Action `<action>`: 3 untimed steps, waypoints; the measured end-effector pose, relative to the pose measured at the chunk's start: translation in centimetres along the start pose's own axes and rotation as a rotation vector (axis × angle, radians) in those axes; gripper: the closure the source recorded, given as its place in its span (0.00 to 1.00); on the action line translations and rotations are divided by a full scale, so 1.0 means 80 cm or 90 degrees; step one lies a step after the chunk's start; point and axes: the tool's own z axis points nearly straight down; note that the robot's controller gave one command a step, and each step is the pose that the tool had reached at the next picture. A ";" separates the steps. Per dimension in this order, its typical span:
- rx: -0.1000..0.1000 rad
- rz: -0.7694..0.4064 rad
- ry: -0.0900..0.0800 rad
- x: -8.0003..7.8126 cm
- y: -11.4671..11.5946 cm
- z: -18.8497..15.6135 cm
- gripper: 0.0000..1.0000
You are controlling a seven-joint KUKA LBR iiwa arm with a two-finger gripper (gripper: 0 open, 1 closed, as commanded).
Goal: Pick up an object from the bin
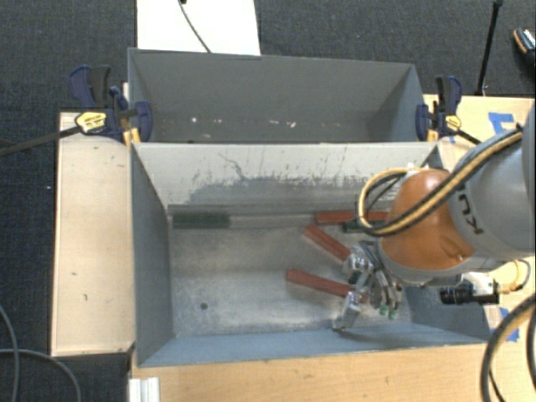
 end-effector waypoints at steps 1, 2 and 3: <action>0.001 -0.004 0.001 0.001 0.000 0.000 1.00; -0.001 0.033 -0.008 -0.050 -0.002 -0.111 1.00; -0.002 0.015 -0.007 -0.046 0.011 -0.235 1.00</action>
Offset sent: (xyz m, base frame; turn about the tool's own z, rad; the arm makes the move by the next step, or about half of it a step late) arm 0.0000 0.0000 0.0000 0.0000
